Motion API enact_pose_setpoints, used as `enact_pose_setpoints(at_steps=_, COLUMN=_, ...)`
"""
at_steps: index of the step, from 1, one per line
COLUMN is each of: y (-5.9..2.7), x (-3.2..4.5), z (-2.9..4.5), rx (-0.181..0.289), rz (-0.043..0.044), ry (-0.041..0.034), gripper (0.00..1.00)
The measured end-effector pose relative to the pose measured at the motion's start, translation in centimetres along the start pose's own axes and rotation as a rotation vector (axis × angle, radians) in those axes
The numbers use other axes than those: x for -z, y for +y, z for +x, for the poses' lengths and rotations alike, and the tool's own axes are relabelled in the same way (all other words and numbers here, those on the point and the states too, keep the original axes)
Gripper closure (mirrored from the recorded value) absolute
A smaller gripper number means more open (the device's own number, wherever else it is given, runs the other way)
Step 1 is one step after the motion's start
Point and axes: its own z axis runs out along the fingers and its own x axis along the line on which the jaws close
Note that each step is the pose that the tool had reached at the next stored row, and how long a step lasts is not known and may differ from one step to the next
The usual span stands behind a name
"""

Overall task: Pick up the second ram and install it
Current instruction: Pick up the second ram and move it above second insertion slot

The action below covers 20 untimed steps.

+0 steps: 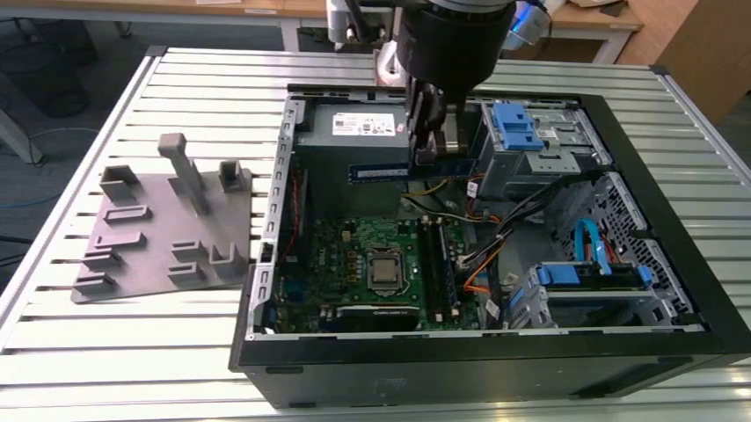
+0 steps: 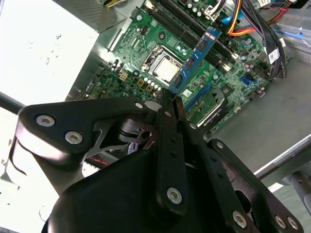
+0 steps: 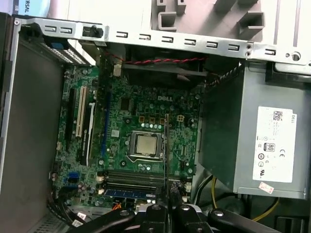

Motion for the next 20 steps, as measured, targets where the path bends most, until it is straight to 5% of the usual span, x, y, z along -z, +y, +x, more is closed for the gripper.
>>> enact_pose_setpoints(at_steps=20, y=-0.81, x=-2.41, z=0.72, rx=-0.001, rz=0.0, ry=0.0001, gripper=0.86)
